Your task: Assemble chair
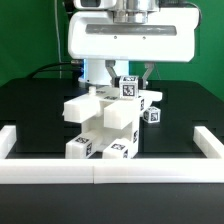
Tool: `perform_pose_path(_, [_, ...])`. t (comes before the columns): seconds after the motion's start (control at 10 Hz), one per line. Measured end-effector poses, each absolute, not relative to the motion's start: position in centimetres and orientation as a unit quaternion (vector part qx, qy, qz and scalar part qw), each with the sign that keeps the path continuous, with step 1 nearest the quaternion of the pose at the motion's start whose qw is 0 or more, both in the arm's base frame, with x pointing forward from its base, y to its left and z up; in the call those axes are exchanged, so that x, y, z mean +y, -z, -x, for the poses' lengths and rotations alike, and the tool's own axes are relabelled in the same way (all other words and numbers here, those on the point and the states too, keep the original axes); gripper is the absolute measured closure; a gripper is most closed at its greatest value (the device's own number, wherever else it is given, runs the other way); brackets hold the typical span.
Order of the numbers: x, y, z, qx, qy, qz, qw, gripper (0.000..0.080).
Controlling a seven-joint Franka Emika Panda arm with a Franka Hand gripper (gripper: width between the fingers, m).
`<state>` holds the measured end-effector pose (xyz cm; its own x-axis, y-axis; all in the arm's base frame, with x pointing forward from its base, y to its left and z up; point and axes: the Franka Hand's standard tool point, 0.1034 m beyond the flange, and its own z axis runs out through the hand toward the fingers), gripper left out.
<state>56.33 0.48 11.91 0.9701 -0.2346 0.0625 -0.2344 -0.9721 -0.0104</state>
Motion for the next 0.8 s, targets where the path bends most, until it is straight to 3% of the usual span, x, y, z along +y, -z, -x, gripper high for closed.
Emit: perform_pose_path(0.8, [0.67, -11.84, -56.31, 0.379, 0.029, 0.925, 0.011, 0.0512])
